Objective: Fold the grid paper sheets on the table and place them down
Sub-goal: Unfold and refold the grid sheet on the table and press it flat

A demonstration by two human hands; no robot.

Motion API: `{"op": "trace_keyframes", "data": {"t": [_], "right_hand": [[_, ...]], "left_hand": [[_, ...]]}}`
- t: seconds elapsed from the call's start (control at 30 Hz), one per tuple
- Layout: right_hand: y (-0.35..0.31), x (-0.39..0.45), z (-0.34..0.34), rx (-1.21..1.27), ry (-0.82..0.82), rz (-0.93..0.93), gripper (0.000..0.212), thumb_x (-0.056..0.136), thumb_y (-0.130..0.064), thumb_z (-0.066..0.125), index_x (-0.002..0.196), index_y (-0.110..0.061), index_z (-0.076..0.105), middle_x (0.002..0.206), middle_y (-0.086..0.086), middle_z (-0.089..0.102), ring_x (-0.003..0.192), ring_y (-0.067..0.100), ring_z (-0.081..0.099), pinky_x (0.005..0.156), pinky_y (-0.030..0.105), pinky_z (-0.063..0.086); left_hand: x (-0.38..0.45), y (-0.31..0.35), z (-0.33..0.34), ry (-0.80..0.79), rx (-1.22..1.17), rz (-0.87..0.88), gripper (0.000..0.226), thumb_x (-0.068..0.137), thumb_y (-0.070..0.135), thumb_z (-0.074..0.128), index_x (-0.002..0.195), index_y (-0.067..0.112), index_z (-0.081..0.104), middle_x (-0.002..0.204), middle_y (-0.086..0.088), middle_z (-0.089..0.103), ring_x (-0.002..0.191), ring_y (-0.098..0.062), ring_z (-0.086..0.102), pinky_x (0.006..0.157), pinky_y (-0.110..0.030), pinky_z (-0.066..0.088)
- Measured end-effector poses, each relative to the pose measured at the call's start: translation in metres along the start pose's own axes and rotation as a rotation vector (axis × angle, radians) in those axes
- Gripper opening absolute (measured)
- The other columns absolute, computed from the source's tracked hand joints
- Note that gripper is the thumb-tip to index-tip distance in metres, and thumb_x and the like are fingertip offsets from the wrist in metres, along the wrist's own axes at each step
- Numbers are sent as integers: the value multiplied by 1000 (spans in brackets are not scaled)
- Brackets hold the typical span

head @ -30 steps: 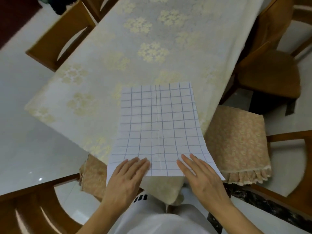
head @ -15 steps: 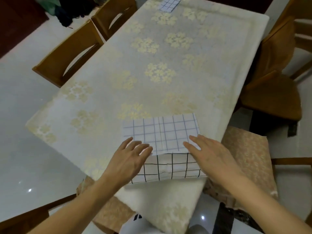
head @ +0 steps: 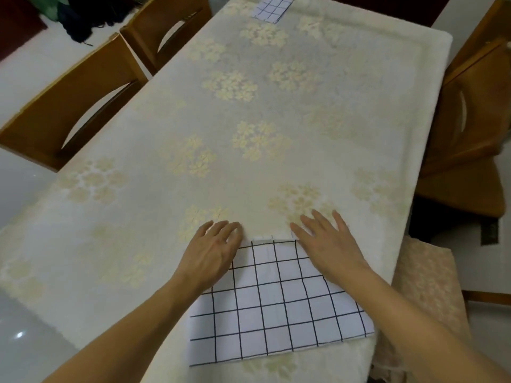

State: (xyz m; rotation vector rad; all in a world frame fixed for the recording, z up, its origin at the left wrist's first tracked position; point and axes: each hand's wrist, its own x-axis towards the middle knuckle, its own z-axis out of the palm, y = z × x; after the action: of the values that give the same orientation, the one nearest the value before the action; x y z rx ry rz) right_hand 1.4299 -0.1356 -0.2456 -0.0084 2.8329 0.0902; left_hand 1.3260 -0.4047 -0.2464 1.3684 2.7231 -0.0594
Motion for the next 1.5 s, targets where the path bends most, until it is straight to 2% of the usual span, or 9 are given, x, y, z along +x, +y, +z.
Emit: {"op": "trace_keyframes", "data": {"t": [0.07, 0.13, 0.3, 0.5, 0.87, 0.97, 1.07, 1.23, 1.5], "right_hand": [[-2, 10, 1, 24, 7, 63, 55, 102, -31, 43, 154, -26, 26, 158, 5, 34, 149, 27, 24, 119, 58, 13], [-3, 13, 2, 68, 42, 122, 55, 104, -36, 28, 156, -26, 14, 163, 4, 22, 151, 25, 13, 120, 55, 5], [-17, -22, 11, 241, 157, 199, 59, 101, -45, 20, 155, -21, 23, 162, 4, 23, 151, 24, 16, 120, 50, 16], [-23, -40, 44, 261, 105, 219, 66, 101, -59, 11, 158, -26, 5, 166, 3, 3, 153, 24, -2, 121, 47, 9], [-22, -42, 59, 276, 118, 310, 71, 98, -64, 11, 157, -26, -1, 166, 4, -8, 152, 23, -11, 122, 52, 8], [-41, -51, 44, 284, 149, 250, 75, 97, -65, 15, 157, -23, -2, 165, 4, -10, 152, 24, -12, 123, 49, 2], [-69, -62, 42, 265, 136, 149, 76, 96, -67, 17, 157, -25, -1, 166, 3, -8, 152, 25, -10, 123, 50, 3], [-91, -75, 65, 244, 80, 196, 73, 97, -65, 16, 157, -26, 0, 166, 4, -8, 152, 26, -9, 121, 56, 10], [-80, -97, 69, 256, 135, 233, 77, 96, -67, 17, 157, -25, -4, 165, 3, -11, 151, 24, -13, 123, 52, 4]], "left_hand": [[5, -3, 4, 43, -37, -74, 30, 97, 19, 49, 126, 15, 56, 136, -7, 58, 123, -29, 56, 107, -49, 40], [5, 1, 2, 72, -93, -192, 38, 99, 27, 37, 130, 15, 54, 139, -7, 56, 127, -28, 54, 109, -52, 37], [-34, 46, 0, 102, -240, -246, 46, 100, 32, 39, 141, 16, 49, 149, -10, 47, 138, -28, 44, 114, -53, 32], [-69, 70, 31, -35, -211, -345, 59, 101, 52, 27, 156, 30, 22, 166, -5, 13, 152, -28, 12, 118, -55, 19], [-65, 64, 51, -31, -162, -365, 64, 101, 54, 25, 158, 27, 15, 167, -6, 5, 153, -26, 4, 118, -59, 17], [-70, 78, 44, -10, -175, -327, 66, 100, 55, 26, 158, 24, 15, 166, -6, 5, 153, -26, 5, 120, -57, 16], [-80, 106, 44, -24, -192, -258, 67, 101, 57, 25, 158, 23, 13, 167, -6, 5, 153, -25, 5, 119, -58, 21], [-86, 126, 59, -40, -201, -264, 65, 101, 55, 26, 158, 28, 11, 167, -6, 4, 153, -25, 4, 119, -58, 19], [-107, 116, 60, 0, -162, -307, 66, 101, 56, 24, 158, 25, 13, 166, -6, 5, 153, -25, 5, 121, -55, 14]]}}
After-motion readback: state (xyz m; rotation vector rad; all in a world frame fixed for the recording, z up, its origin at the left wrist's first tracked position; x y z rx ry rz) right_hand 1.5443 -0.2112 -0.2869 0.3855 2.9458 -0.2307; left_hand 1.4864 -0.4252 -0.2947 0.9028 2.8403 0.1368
